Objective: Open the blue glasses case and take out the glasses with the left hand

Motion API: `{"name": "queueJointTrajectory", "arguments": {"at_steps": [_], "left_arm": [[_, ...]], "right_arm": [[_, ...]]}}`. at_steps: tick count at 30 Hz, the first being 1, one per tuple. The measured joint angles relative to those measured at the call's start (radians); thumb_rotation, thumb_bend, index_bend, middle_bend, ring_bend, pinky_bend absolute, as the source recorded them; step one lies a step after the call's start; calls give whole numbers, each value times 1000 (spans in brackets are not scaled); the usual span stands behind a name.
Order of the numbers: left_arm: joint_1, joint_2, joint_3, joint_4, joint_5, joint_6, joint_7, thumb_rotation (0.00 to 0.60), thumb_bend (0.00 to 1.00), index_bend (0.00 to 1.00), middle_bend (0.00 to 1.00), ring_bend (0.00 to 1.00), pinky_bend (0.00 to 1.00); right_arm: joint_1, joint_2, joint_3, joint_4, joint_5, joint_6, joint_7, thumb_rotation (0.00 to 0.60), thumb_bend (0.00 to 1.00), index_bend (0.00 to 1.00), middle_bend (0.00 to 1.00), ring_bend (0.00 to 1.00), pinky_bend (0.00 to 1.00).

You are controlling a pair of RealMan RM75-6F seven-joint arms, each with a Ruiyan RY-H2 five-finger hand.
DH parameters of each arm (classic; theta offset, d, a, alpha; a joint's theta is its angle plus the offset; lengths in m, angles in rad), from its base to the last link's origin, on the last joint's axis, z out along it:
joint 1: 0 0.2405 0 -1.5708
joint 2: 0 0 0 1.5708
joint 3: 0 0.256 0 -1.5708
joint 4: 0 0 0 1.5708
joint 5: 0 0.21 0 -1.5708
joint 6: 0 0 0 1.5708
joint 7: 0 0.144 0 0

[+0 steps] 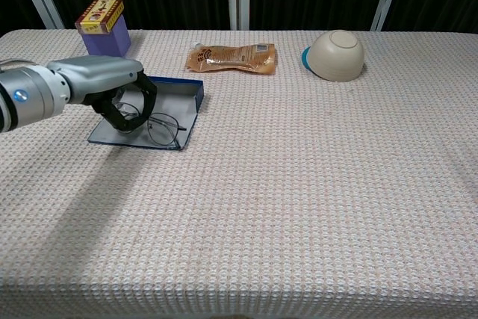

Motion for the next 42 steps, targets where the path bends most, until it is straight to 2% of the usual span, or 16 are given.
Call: {"name": "queueJointTrajectory", "arguments": {"at_steps": [10, 16, 22, 30, 32, 34, 36, 38, 42], "left_arm": [[45, 42, 19, -58, 63, 59, -11, 600, 558, 665, 384, 147, 4], [104, 106, 37, -152, 111, 137, -25, 600, 559, 669, 387, 153, 5], [191, 193, 93, -250, 134, 207, -27, 600, 561, 669, 388, 153, 5], [258, 212, 168, -295, 129, 229, 36, 600, 562, 649, 367, 151, 5], [256, 215, 173, -306, 113, 215, 63, 600, 538, 542, 301, 112, 2], [250, 223, 177, -327, 86, 187, 87, 600, 401, 270, 154, 28, 0], [243, 231, 174, -351, 62, 154, 88, 600, 249, 69, 55, 0, 0], [242, 231, 167, -359, 60, 143, 81, 600, 175, 11, 28, 0, 0], [257, 225, 147, -352, 106, 189, 34, 600, 119, 0, 23, 0, 0]], "right_arm": [[5, -3, 0, 6, -6, -2, 7, 600, 454, 0, 137, 0, 0], [8, 0, 1, 6, -12, 0, 7, 600, 454, 0, 138, 0, 0], [14, 1, 2, 3, -25, 4, 4, 600, 453, 0, 138, 0, 0], [19, 0, 0, -1, -34, 6, -1, 600, 453, 0, 138, 0, 0], [17, 2, -1, -4, -35, 9, -3, 600, 454, 0, 138, 0, 0], [14, 4, -2, -7, -36, 15, -5, 600, 454, 0, 138, 0, 0], [10, 7, -3, -11, -36, 21, -7, 600, 454, 0, 138, 0, 0], [7, 9, -3, -14, -36, 25, -9, 600, 454, 0, 138, 0, 0], [1, 15, -2, -19, -35, 35, -10, 600, 454, 0, 137, 0, 0]]}}
